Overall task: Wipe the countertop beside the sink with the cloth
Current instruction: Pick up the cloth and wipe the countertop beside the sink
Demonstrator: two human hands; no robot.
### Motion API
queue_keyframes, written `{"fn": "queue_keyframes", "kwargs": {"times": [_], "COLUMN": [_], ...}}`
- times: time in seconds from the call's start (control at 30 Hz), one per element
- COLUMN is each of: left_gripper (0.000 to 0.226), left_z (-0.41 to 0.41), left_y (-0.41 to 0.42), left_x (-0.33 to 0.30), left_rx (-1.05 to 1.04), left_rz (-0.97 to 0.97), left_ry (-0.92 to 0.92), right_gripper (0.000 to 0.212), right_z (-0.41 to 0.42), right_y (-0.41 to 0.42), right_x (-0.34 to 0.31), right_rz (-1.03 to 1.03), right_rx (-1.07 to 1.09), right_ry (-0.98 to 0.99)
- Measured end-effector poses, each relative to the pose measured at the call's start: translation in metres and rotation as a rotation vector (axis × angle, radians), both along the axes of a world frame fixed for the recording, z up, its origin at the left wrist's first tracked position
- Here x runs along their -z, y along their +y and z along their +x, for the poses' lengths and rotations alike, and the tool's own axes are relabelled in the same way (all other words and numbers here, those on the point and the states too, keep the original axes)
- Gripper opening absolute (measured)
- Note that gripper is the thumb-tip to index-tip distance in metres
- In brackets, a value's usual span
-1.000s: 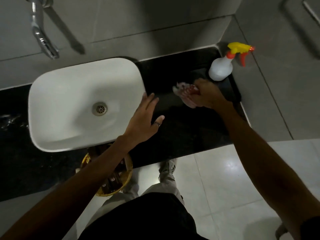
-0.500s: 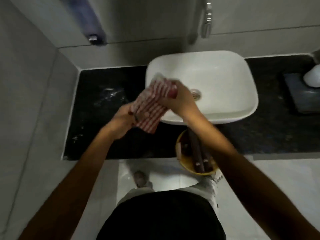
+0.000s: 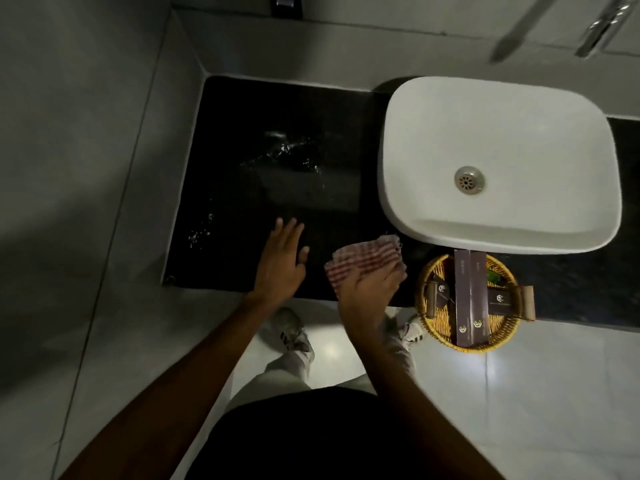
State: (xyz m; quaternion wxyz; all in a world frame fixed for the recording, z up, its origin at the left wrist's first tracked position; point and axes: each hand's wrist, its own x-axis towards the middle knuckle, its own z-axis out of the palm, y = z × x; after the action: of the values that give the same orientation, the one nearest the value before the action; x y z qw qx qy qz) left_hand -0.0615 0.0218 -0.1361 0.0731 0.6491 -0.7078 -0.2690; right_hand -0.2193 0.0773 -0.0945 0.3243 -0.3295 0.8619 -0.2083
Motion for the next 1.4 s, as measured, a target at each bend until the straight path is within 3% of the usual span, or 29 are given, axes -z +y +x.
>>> {"fn": "queue_keyframes", "kwargs": {"times": [0.13,0.3,0.5,0.77,0.9,1.0,1.13,1.27,1.33,1.4], "left_gripper": [0.063,0.061,0.061,0.06,0.059,0.059,0.062,0.058,0.061,0.068], "left_z": [0.022,0.029,0.028,0.028,0.03,0.028,0.033,0.061,0.07,0.071], "left_y": [-0.022,-0.025,-0.025,-0.024,-0.022,-0.022,-0.031,-0.097,-0.143,-0.186], "left_x": [0.029,0.047,0.046,0.052,0.054,0.044,0.029,0.007,-0.002,-0.004], "left_rx": [0.13,0.137,0.108,0.114,0.111,0.122,0.03,-0.133,-0.148,-0.05], "left_rz": [-0.044,-0.104,-0.121,-0.196,-0.2,-0.18,-0.209,-0.33,-0.331,-0.292], "left_ry": [-0.25,-0.242,-0.241,-0.244,-0.232,-0.238,-0.176,-0.013,0.008,-0.018], "right_gripper": [0.087,0.088,0.077,0.074,0.074,0.075,0.071,0.058,0.06,0.064], "right_z": [0.023,0.036,0.045,0.091,0.11,0.107,0.103,0.096,0.078,0.058], "right_y": [-0.04,-0.092,-0.203,-0.294,-0.296,-0.294,-0.292,-0.29,-0.282,-0.263], "right_x": [0.035,0.07,0.081,0.087,0.083,0.069,0.049,0.044,0.055,0.071], "right_rz": [0.113,0.024,-0.062,-0.366,-0.425,-0.383,-0.337,-0.469,-0.354,-0.225], "right_rx": [-0.024,-0.115,-0.365,-1.011,-1.368,-1.458,-1.37,-0.862,-0.672,-0.64], "right_ry": [0.231,0.443,0.51,0.546,0.52,0.53,0.409,0.285,0.306,0.395]}}
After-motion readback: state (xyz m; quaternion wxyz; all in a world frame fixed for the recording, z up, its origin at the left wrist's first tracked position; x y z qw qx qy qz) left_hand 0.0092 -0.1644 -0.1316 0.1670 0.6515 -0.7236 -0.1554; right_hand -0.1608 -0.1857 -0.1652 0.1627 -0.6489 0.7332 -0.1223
